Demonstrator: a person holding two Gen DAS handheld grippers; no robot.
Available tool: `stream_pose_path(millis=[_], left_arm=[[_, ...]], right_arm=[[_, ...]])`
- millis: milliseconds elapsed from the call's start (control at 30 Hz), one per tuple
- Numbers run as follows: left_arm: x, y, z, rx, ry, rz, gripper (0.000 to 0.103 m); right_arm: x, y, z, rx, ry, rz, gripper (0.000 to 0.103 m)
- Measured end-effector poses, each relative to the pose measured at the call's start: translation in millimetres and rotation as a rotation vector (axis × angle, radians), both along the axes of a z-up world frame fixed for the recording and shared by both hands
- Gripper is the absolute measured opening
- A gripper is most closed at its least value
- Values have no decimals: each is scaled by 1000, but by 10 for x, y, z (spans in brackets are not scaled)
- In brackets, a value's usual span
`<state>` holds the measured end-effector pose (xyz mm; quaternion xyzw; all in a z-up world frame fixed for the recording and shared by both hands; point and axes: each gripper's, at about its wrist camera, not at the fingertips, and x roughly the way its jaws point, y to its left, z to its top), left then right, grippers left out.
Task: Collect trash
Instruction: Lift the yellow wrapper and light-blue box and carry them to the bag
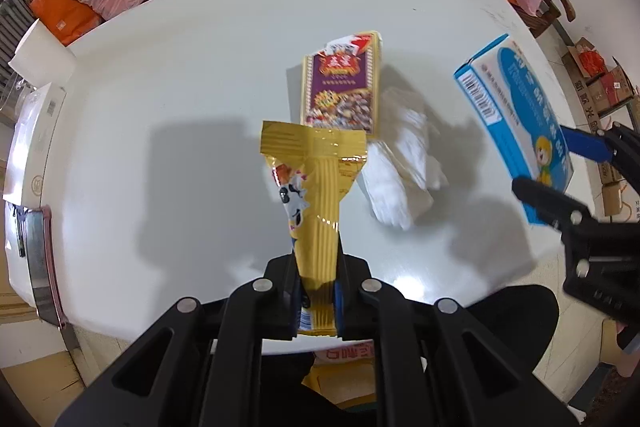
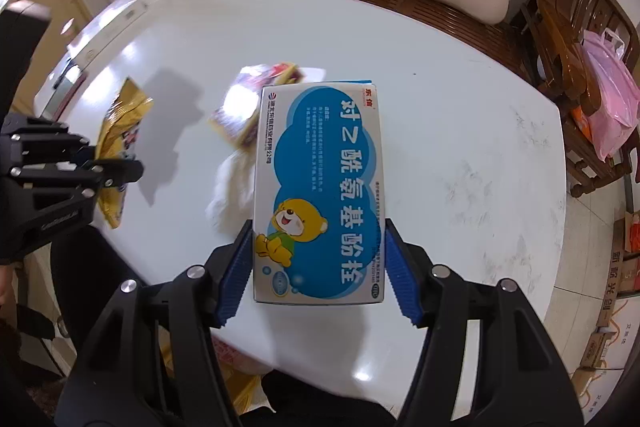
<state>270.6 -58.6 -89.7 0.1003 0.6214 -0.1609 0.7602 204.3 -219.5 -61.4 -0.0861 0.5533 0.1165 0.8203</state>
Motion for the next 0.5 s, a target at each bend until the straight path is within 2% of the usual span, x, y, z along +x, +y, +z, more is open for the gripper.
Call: stream_pose_path(millis=[133, 267, 500], left_arm=[[-294, 31, 103, -19, 0, -13, 12], [-513, 50, 95, -10, -9, -32, 12], [-860, 125, 70, -43, 3, -40, 12]], right_arm=[[-277, 87, 19, 6, -4, 23, 61], [-546, 190, -31, 8, 8, 45, 61], [-950, 333, -151, 15, 32, 74, 61]])
